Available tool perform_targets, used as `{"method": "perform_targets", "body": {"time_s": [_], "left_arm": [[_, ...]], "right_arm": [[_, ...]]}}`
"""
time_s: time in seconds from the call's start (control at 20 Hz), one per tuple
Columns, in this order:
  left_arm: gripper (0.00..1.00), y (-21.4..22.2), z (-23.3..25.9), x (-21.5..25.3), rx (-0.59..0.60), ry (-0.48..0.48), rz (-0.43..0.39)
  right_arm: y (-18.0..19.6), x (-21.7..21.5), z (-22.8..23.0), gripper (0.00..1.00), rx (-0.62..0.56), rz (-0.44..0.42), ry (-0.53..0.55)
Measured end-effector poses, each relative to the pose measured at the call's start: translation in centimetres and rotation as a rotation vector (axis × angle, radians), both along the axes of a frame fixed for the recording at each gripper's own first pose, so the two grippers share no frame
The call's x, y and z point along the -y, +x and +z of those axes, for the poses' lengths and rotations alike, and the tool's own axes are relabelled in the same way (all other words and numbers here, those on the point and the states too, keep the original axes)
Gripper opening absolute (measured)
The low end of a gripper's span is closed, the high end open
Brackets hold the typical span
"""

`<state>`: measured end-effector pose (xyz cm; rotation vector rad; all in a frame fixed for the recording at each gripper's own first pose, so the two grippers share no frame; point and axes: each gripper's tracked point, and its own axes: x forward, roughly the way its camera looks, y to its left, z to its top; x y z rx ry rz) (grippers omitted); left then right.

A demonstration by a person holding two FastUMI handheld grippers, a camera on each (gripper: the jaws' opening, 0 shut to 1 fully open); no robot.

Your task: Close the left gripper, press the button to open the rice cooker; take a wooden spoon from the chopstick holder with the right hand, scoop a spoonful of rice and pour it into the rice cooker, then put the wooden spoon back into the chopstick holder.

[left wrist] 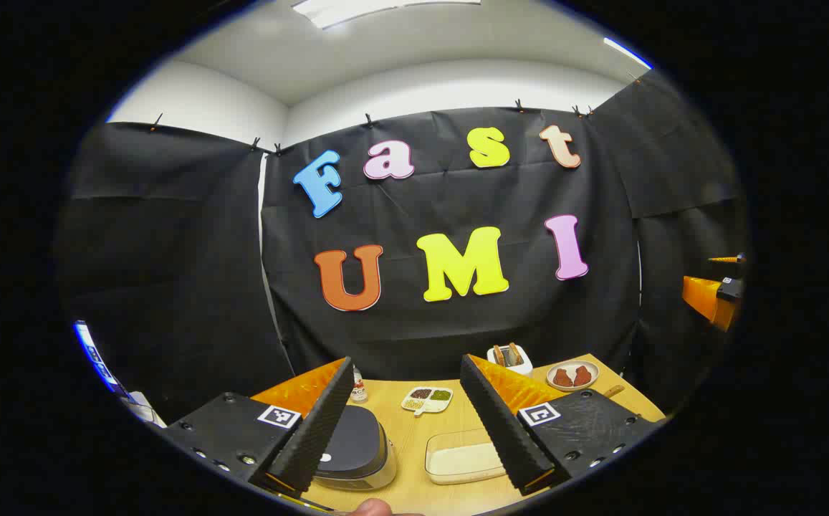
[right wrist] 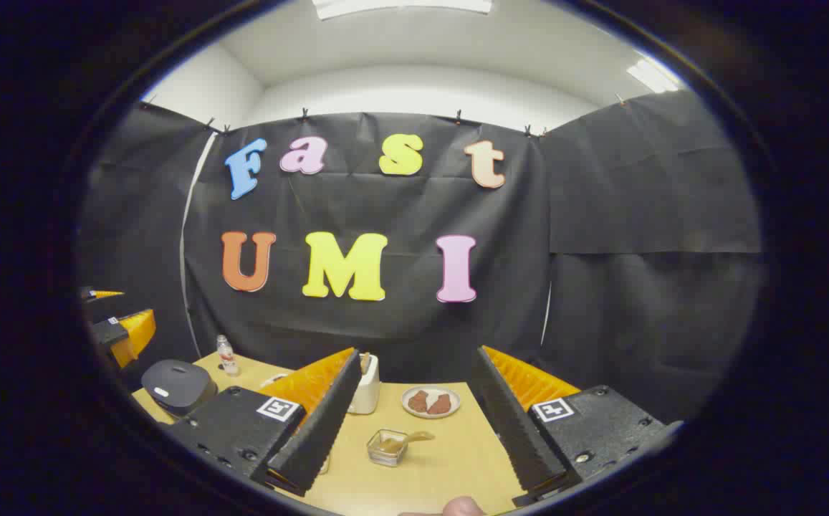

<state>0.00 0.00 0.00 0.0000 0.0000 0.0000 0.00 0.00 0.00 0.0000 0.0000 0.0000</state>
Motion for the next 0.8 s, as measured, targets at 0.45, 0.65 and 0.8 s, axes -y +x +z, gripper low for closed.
{"method": "perform_targets", "body": {"time_s": [0.45, 0.65, 0.8], "left_arm": [[0.95, 2.4, -0.6, -1.6, -0.002, -0.004, 0.037], [0.95, 2.5, -0.5, -1.4, -0.001, -0.034, 0.014], [0.95, 2.5, -0.3, -1.4, 0.006, -0.033, 0.012]], "right_arm": [[1.2, -0.4, -0.8, 1.0, -0.024, -0.009, -0.034], [1.1, -0.6, -0.9, 1.0, -0.032, -0.011, -0.036], [1.1, -0.6, -0.6, 1.0, -0.024, -0.013, -0.046]]}}
